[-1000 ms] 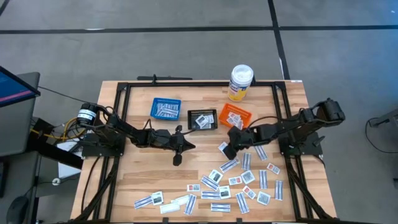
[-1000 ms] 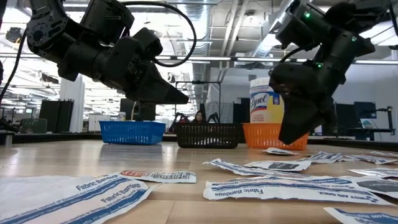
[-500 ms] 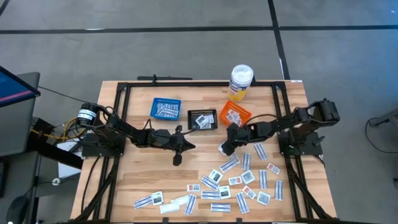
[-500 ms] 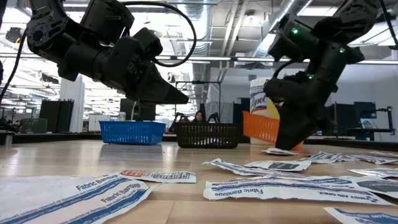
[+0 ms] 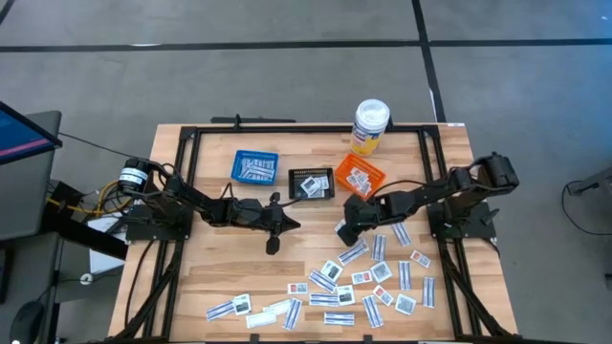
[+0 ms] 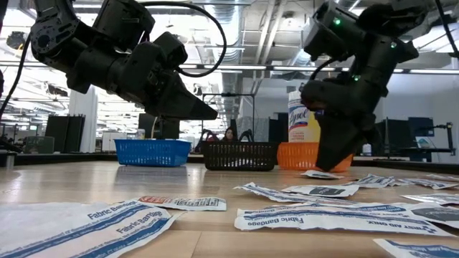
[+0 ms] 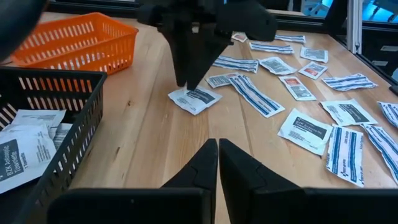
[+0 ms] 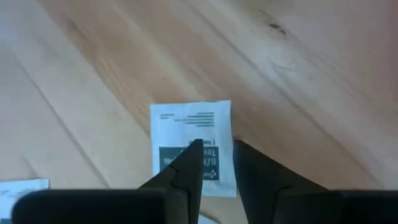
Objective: Pick & Place First Aid Supplies
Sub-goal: Put the towelette pack into the black bin
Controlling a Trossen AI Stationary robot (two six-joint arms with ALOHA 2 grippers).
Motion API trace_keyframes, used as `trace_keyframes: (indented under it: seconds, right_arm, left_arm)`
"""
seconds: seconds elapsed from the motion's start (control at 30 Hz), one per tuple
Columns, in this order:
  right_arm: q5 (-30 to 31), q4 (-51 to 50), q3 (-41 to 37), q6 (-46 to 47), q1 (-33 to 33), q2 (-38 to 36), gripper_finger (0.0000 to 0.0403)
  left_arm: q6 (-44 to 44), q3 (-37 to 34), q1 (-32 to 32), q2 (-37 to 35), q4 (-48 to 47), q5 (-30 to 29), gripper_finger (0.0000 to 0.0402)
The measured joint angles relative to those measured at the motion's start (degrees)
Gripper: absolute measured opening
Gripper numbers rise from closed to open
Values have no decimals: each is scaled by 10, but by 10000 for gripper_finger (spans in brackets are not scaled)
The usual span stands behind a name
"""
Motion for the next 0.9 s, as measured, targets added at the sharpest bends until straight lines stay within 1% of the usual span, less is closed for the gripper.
trace_keyframes:
  seconds: [0.3, 0.6, 0.73, 0.9]
  right_arm:
    - [-4, 0, 0, 5, -14, 1, 82]
    - [-4, 1, 0, 5, 9, 1, 82]
    - [-4, 3, 0, 5, 9, 1, 82]
    - [0, 15, 3, 5, 9, 33, 82]
  left_arm:
    - [0, 0, 0, 0, 0, 0, 17]
    - [0, 0, 0, 0, 0, 0, 17]
    - [0, 0, 0, 0, 0, 0, 17]
    - [0, 0, 0, 0, 0, 0, 17]
